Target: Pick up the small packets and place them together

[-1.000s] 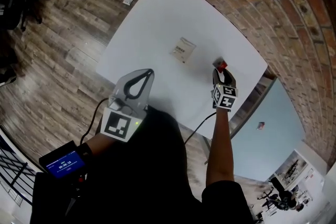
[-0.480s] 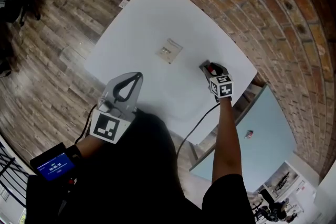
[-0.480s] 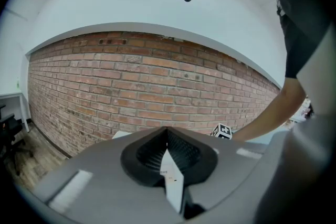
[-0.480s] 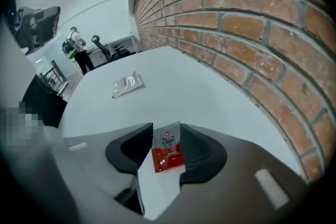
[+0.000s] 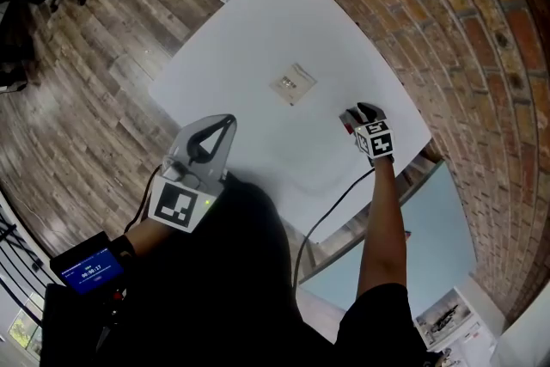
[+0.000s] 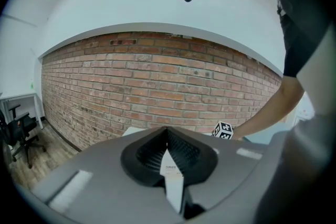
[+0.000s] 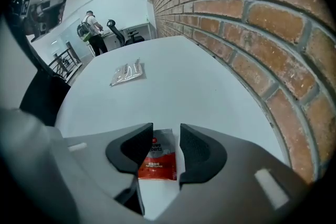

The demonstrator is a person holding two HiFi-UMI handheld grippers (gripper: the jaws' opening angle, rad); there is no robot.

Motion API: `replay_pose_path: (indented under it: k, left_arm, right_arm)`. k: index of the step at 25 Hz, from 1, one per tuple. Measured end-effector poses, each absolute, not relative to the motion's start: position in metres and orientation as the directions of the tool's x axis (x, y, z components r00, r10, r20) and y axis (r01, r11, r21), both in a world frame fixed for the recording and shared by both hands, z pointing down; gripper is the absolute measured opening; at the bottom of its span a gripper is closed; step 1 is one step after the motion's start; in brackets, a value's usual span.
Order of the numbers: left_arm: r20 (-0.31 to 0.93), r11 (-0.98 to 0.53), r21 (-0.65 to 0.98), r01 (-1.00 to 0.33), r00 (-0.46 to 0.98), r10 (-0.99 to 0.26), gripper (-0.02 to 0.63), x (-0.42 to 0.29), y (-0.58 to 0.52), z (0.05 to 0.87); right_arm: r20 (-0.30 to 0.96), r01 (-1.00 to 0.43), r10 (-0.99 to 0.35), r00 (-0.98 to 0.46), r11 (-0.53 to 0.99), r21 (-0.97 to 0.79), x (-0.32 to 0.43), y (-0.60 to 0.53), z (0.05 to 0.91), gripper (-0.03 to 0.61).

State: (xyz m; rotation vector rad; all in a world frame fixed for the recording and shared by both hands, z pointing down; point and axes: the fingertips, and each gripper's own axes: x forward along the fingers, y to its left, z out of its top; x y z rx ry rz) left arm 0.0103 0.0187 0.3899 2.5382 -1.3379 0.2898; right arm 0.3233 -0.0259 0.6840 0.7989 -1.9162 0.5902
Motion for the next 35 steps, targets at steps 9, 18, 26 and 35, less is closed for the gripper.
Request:
replay_pose_path:
  k: [9,18,26,35]
  left_arm:
    - [0.297,-0.526,0.13,-0.84,0.539,-0.788,0.0,0.012,0.021,0.387]
    - [0.285,-0.569,0.114,-0.814,0.576,-0.766,0.0,0.022,0.022,0.387]
    - [0.261,-0.618,0.126,-0.776,0.627,-0.734,0.0,0.034,0.024,0.383]
    - [0.271,-0.601,0.145,-0.786,0.615,-0.74,0.0,0.023,0.025,0.386]
  right_arm:
    - [0.903,-0.732,-0.265,-0.339,0.677,-0.076,0.335,-0.021,0.683,0.015]
    - [0.725,-0.888,-0.546,-0.419,0.412,-0.203,0.329,-0.005,0.619,0.005]
    - [0.592,-0.877,-0.651,-0.475,0.291,-0.383,0.278,0.011,0.596,0.005]
    - [0.617,-0.895,-0.674,-0.407,0.159,-0.417,0.257,0.006,0.632,0.005]
